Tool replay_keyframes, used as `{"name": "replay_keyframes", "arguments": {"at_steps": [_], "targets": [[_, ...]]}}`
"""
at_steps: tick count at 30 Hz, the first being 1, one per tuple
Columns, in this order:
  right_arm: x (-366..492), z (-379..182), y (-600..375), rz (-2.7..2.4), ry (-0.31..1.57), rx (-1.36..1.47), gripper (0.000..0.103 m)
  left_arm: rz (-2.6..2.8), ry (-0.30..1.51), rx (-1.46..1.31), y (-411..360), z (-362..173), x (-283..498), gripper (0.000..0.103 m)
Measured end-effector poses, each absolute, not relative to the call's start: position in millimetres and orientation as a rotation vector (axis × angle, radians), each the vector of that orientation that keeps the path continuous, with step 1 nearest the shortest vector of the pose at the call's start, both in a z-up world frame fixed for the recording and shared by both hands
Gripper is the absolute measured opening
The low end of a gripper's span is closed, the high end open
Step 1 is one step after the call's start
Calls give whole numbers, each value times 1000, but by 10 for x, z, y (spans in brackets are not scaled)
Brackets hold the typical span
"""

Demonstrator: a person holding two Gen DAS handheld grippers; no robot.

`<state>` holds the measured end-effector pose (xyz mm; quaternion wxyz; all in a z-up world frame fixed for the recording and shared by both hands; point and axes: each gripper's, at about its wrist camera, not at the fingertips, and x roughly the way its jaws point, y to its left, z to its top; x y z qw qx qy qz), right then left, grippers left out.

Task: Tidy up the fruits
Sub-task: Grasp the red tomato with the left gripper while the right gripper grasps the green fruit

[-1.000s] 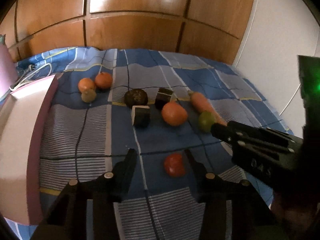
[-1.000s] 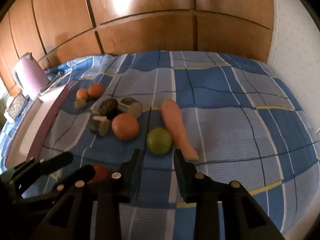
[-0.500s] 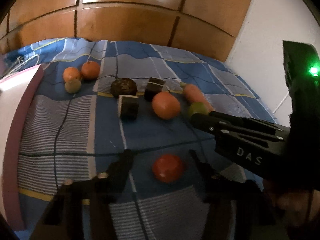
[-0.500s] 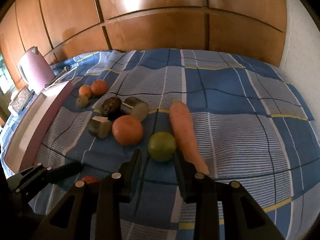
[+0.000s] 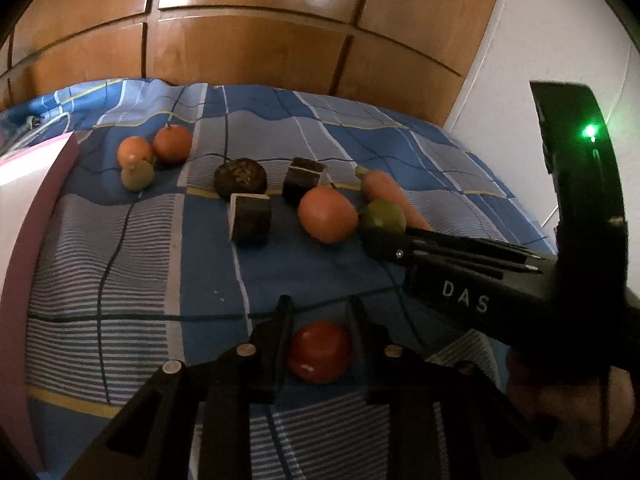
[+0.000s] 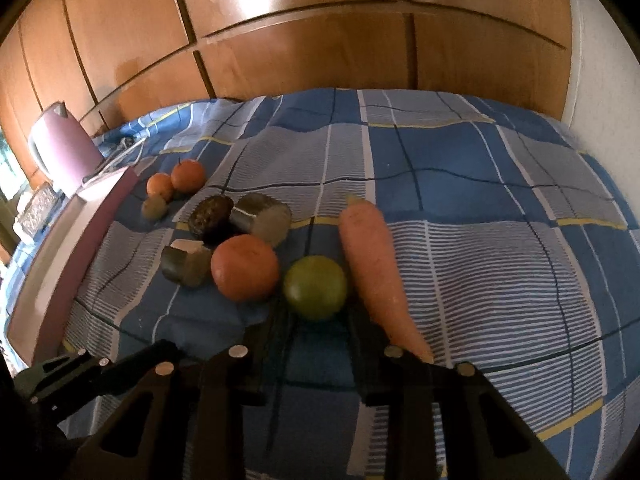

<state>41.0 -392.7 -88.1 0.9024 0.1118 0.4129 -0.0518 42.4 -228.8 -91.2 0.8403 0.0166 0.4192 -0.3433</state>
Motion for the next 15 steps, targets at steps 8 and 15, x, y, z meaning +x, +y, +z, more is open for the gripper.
{"name": "replay_keyframes", "arguments": {"at_steps": [8, 15], "targets": [[293, -806, -3866, -77, 840, 236, 28, -738, 868, -6, -2132, -797, 436, 24], [204, -651, -3678, -29, 809, 211, 28, -674, 843, -1, -1980, -640, 497, 24]]}}
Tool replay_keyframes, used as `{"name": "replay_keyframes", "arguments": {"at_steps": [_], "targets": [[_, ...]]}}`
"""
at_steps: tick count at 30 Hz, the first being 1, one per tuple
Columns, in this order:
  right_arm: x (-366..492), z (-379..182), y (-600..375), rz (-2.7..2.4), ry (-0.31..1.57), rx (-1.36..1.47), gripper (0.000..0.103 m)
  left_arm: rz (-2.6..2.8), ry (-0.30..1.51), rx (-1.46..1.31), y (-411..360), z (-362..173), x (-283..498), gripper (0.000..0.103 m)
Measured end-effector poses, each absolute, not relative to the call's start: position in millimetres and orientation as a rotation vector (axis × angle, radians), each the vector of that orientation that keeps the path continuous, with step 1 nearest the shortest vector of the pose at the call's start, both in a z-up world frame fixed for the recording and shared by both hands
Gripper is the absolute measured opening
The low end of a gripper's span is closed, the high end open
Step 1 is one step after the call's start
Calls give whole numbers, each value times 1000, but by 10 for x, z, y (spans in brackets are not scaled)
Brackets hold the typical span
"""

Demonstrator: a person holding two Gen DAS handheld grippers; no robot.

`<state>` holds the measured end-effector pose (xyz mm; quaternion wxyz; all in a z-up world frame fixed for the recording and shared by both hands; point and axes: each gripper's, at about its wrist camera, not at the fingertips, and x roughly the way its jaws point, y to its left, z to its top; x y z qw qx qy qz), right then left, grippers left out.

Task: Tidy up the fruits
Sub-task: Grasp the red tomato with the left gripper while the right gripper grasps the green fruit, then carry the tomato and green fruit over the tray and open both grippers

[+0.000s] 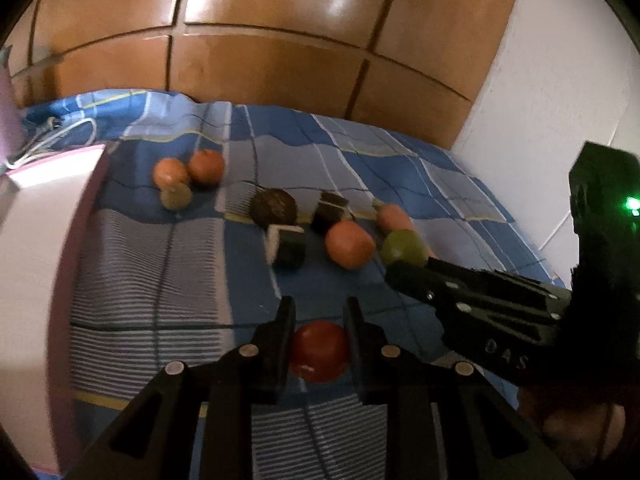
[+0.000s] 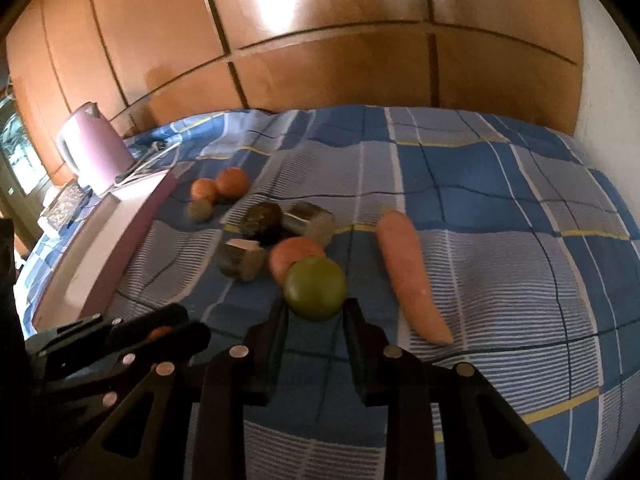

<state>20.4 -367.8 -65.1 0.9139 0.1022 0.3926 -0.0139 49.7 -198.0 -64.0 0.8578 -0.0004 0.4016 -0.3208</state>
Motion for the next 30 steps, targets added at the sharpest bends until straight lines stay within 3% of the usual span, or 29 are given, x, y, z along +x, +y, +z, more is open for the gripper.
{"name": "replay_keyframes", "arguments": {"at_steps": [15, 30], "targets": [[610, -128, -2769, 214, 735, 99, 28, -323, 759, -41, -889, -72, 918, 24], [1164, -85, -1522, 360, 782, 31, 28, -96, 791, -78, 178, -223, 1236, 25]]}}
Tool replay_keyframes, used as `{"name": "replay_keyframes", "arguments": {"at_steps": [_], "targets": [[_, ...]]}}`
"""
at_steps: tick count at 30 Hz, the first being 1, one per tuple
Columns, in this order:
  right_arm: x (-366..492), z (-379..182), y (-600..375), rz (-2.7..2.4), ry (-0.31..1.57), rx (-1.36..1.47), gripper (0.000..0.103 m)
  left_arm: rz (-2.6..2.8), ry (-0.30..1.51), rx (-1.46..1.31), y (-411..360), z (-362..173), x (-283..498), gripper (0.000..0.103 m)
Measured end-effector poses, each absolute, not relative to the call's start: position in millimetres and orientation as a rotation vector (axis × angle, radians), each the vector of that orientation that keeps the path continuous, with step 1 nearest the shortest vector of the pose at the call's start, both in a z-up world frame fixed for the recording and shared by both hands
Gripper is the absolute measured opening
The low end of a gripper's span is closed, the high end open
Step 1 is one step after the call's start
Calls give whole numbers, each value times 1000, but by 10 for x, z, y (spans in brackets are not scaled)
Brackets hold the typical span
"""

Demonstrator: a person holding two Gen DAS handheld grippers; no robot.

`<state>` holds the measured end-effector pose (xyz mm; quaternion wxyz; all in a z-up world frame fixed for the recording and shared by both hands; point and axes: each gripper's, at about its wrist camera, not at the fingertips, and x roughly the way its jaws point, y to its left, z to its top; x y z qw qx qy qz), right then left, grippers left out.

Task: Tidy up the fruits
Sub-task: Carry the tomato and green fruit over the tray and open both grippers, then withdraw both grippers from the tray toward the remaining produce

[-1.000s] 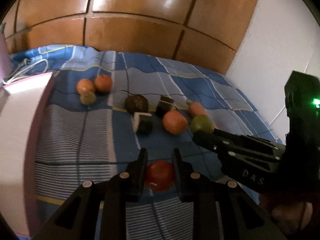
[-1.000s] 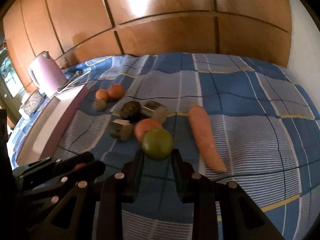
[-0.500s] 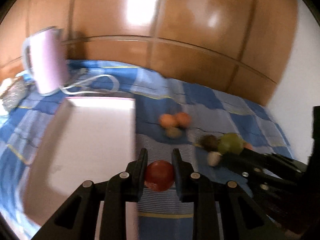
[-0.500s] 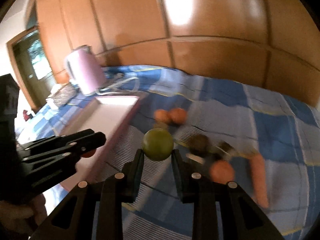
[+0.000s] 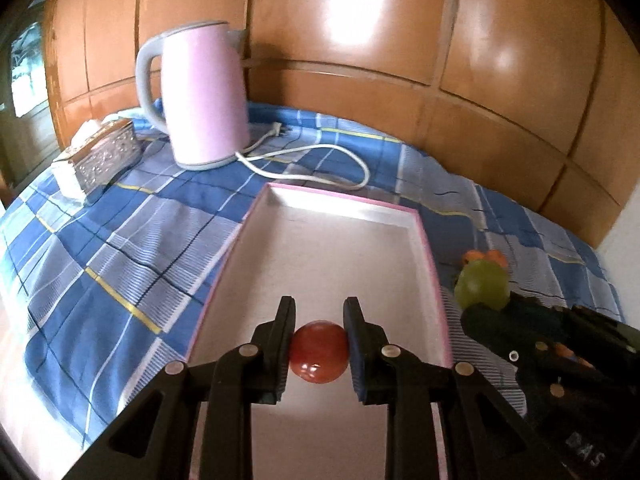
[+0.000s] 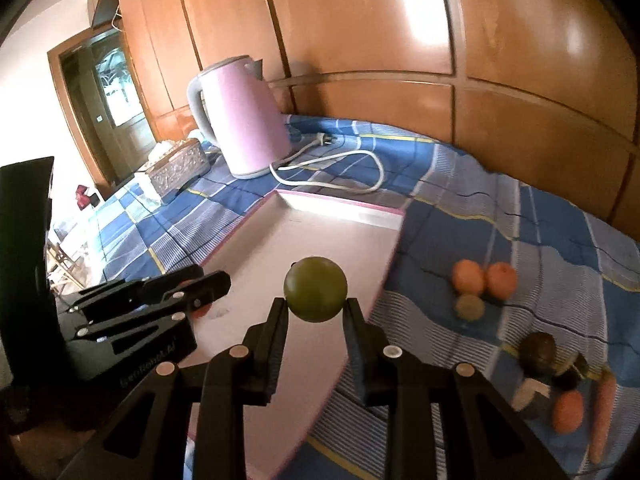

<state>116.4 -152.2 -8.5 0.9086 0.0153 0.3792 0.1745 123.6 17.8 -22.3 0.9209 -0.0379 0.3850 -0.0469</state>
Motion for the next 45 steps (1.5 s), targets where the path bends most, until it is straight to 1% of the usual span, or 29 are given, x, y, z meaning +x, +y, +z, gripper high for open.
{"name": "replay_keyframes", "arguments": {"at_steps": [6, 8, 12, 14, 15, 19, 22, 30, 32, 34, 45], "targets": [[1285, -111, -1270, 360, 793, 2, 28, -64, 791, -83, 330, -266, 1228, 27], [1326, -149, -1191, 372, 809, -10, 31, -54, 797, -97, 371, -274, 1221, 34], [1313, -206, -1145, 354, 820, -20, 38, -33, 801, -123, 441, -282, 1184, 39], [1290, -227, -1157, 350, 826, -19, 38, -27, 792, -127, 447, -259, 1132, 45], [1263, -236, -1177, 346, 829, -16, 38, -26, 787, -127, 449, -247, 1114, 46], [1160, -240, -1256, 323, 826, -9, 38, -22, 768, -128, 419, -188, 1022, 54], [1087, -223, -1330, 300, 817, 0, 38, -21, 755, -126, 366, -141, 952, 55], [859, -122, -1550, 236, 774, 18, 38, -64, 736, -101, 120, -79, 748, 63], [815, -99, -1617, 220, 763, 21, 38, -76, 732, -101, 62, -77, 694, 70], [749, -81, -1718, 189, 747, 21, 40, -89, 732, -101, 5, -81, 655, 73], [497, -177, -2291, 65, 756, 82, 42, -170, 750, -42, -393, -144, 521, 76]]}}
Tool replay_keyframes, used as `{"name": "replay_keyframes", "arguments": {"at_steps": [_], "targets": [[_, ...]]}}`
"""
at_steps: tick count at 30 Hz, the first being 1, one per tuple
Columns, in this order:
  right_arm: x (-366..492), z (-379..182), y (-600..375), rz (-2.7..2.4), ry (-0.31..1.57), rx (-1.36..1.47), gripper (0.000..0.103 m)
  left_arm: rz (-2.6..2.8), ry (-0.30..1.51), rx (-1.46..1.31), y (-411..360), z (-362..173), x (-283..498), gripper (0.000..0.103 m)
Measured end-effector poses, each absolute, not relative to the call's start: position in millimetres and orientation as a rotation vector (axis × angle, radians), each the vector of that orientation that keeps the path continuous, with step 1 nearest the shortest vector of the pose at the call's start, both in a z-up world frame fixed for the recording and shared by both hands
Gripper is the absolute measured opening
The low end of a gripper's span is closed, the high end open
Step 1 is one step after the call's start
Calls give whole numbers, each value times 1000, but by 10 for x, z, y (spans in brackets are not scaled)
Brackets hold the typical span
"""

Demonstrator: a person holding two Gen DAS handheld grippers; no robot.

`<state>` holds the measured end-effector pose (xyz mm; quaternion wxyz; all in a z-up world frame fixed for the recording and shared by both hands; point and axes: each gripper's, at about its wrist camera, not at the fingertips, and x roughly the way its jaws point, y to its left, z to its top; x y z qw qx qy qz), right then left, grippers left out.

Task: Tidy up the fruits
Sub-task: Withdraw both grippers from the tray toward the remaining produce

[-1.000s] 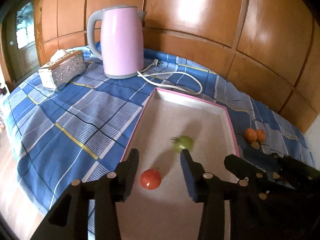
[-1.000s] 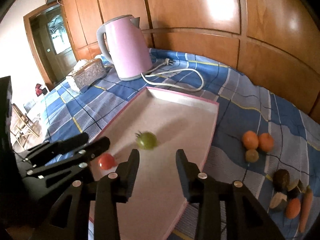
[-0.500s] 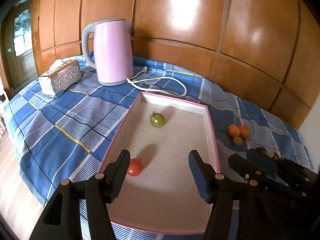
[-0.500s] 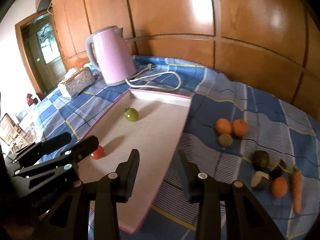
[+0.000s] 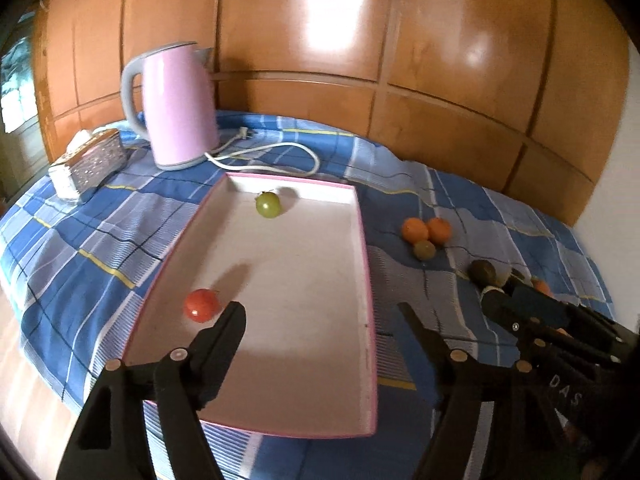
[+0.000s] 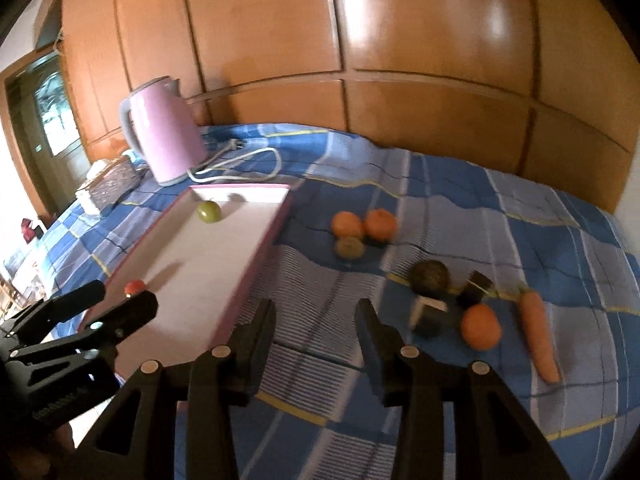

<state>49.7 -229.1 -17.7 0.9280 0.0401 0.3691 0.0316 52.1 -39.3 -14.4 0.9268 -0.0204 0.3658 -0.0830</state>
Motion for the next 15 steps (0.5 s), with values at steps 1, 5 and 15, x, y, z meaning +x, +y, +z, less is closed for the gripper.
{"name": "replay_keyframes", "arguments": {"at_steps": [1, 5, 15], "targets": [[480, -189, -2330, 56, 759, 88, 42, -176, 753, -38, -423, -149, 514, 76], [423, -231, -2480, 27, 768, 106, 42, -195, 760, -23, -514, -168, 500, 76], [312, -302, -2917, -72, 775, 150, 42, -257, 783, -16, -791, -210, 522, 76]]}}
